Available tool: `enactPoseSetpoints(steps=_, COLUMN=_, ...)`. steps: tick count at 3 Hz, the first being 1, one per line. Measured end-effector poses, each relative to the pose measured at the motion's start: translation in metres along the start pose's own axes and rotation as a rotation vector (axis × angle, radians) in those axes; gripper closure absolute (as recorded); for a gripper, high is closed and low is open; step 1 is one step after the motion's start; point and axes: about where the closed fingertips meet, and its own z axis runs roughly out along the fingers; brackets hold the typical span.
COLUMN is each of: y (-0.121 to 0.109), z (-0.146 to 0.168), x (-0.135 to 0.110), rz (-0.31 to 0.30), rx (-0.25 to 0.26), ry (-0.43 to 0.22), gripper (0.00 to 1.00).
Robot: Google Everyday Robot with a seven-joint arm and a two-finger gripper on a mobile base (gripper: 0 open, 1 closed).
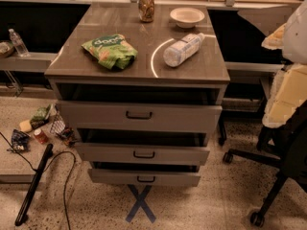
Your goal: Move blue plastic bottle near orange can
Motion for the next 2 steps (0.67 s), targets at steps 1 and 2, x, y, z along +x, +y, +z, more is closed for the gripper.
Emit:
enactPoseSetpoints(steps=1, y=-0.008, z=0.002, x=-0.003, rz=-0.009, rx=0.013, ry=0.000, gripper=0.00)
enactPoseSetpoints(steps=2, y=-0.055, z=0.016, x=-0.024, rz=-0.074, rx=0.073, ry=0.000, gripper=0.00)
